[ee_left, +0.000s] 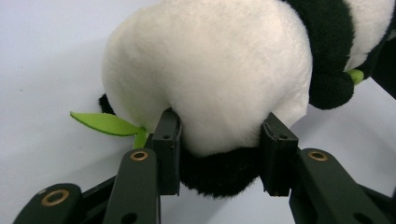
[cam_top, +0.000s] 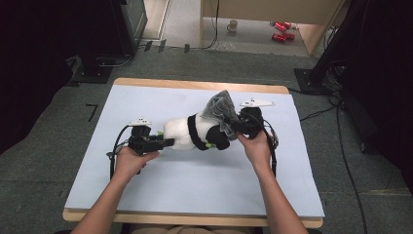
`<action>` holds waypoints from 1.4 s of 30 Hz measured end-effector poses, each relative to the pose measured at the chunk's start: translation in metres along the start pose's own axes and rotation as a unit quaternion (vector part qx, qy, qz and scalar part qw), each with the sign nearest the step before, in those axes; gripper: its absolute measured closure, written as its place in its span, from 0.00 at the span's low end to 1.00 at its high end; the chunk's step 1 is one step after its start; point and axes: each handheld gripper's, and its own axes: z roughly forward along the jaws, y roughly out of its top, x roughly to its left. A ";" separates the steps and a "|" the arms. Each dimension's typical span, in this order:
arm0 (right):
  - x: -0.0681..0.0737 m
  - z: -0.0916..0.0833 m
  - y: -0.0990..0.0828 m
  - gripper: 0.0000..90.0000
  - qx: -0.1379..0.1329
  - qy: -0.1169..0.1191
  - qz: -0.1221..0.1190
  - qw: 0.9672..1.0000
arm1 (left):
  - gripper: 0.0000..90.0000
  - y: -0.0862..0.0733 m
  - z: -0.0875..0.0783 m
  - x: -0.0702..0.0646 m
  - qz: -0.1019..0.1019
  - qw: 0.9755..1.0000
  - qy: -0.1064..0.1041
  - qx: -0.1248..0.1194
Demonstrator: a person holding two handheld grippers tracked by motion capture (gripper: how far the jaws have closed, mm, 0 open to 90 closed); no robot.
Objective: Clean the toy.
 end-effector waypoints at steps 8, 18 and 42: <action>-0.016 0.014 -0.018 0.84 0.028 -0.015 0.024 0.999 | 0.64 0.000 0.000 0.003 -0.005 1.000 -0.003 0.000; -0.020 0.030 -0.037 0.83 0.096 -0.020 0.031 0.995 | 0.64 0.006 0.000 0.008 -0.010 1.000 -0.010 0.006; -0.030 -0.032 0.001 0.83 -0.008 -0.024 0.054 0.998 | 0.63 0.004 0.001 0.005 -0.010 1.000 -0.018 0.010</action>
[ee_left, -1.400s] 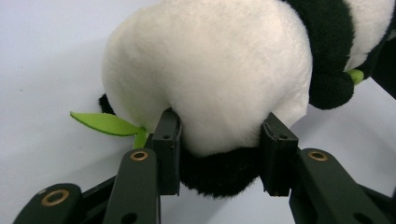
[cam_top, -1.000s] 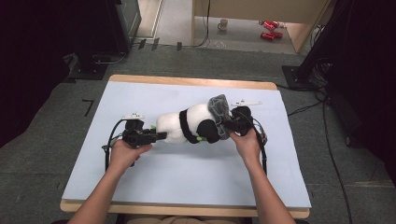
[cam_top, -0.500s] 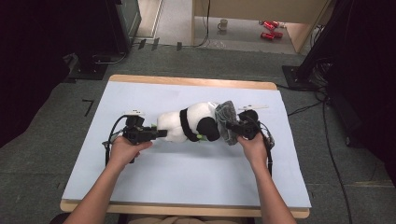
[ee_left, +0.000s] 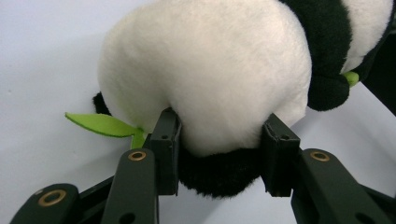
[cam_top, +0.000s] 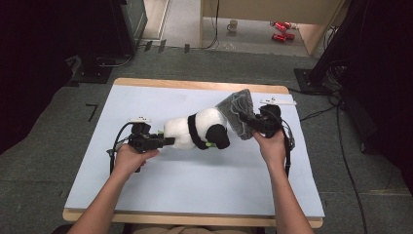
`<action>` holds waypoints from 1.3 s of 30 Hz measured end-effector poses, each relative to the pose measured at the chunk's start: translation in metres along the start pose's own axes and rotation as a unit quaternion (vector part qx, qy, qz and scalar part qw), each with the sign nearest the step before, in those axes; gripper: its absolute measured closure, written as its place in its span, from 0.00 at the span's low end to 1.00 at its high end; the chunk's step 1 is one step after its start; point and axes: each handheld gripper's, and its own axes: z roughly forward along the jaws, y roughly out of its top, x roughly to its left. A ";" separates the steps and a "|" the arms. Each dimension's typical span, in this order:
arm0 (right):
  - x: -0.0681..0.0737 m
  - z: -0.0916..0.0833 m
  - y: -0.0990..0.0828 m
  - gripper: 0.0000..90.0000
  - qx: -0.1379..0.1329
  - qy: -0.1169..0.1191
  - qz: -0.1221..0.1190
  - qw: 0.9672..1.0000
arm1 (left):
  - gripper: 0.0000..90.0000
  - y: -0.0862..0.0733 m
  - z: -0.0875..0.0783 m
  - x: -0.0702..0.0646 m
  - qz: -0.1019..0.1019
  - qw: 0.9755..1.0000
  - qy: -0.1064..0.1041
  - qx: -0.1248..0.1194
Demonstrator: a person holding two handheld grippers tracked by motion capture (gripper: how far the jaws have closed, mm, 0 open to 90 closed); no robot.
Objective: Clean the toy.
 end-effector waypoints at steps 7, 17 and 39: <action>0.031 0.016 0.010 0.82 0.004 0.037 -0.039 0.999 | 0.63 -0.006 -0.001 -0.002 0.005 1.000 0.006 -0.005; 0.024 0.040 -0.007 0.84 0.025 0.021 -0.040 0.999 | 0.62 -0.009 -0.001 -0.003 0.008 1.000 0.007 -0.010; -0.011 0.044 -0.037 0.84 0.098 -0.014 0.022 0.995 | 0.63 0.003 0.002 -0.002 -0.002 1.000 0.009 -0.007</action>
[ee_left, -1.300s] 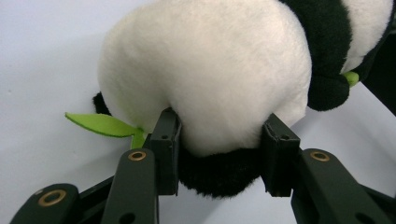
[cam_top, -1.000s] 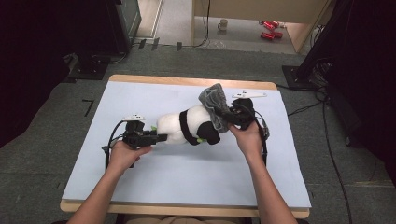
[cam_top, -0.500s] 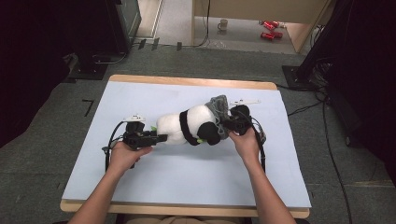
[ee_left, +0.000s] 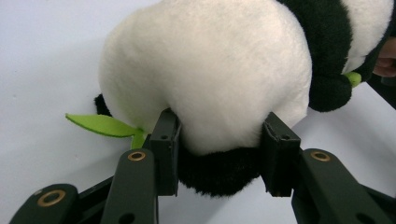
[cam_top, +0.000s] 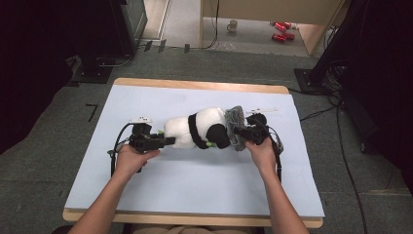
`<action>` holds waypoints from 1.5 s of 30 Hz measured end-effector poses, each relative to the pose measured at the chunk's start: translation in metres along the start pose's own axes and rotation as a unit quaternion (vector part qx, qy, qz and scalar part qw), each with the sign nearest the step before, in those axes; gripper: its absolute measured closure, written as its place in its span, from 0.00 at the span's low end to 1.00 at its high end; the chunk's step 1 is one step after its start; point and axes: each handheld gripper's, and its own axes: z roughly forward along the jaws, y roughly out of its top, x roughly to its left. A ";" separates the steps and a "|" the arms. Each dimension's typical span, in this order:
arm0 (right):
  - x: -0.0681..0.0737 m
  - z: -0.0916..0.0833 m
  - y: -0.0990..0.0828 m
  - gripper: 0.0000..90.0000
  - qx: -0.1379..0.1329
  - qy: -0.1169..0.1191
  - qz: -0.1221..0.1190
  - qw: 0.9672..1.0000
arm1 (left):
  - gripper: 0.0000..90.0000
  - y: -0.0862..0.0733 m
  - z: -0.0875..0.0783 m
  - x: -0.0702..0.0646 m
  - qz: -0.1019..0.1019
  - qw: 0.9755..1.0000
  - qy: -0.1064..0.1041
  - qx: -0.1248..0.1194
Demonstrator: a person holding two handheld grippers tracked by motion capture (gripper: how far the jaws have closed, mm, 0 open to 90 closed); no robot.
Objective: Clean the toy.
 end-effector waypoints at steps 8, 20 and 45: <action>-0.002 -0.050 0.012 0.84 -0.083 0.022 0.013 0.996 | 0.65 0.006 0.004 -0.006 -0.012 1.000 0.005 -0.008; 0.058 -0.070 0.027 0.84 -0.120 0.106 -0.034 0.986 | 0.65 0.002 0.012 -0.031 -0.017 1.000 0.013 -0.014; 0.049 -0.043 0.015 0.84 -0.072 0.067 -0.047 0.994 | 0.49 0.012 -0.008 -0.048 0.072 0.997 0.005 -0.009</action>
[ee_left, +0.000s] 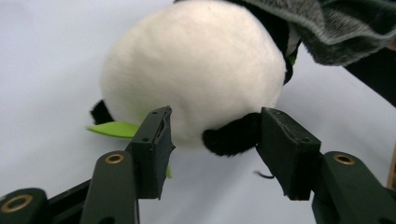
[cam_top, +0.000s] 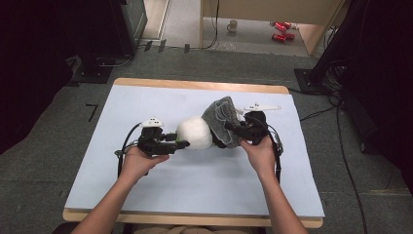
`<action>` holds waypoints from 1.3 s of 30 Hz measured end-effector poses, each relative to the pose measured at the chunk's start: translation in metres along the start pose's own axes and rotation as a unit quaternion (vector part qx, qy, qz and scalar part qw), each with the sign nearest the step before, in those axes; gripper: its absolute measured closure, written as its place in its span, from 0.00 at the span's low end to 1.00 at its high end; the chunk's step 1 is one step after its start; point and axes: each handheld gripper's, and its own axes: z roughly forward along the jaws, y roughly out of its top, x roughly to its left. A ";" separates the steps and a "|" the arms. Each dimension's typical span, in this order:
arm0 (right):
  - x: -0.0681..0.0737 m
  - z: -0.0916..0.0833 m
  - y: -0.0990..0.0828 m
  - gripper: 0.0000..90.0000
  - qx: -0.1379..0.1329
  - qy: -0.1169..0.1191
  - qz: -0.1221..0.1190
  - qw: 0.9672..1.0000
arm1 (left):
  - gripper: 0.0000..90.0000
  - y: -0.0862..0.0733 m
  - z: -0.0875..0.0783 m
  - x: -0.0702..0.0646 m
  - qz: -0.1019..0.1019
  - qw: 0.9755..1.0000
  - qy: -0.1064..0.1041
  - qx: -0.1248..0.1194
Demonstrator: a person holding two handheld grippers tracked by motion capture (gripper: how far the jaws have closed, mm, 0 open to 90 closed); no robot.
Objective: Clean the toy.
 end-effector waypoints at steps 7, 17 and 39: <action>-0.008 -0.008 -0.004 0.84 0.004 -0.006 0.012 1.000 | 0.46 0.012 0.000 0.020 -0.006 1.000 -0.007 -0.001; -0.014 -0.011 -0.010 0.83 0.018 0.004 0.016 1.000 | 0.43 0.034 0.026 0.022 0.036 0.997 -0.069 0.017; -0.008 0.001 -0.016 0.82 0.016 -0.003 -0.003 1.000 | 0.31 0.002 0.073 0.016 0.028 0.991 -0.126 0.048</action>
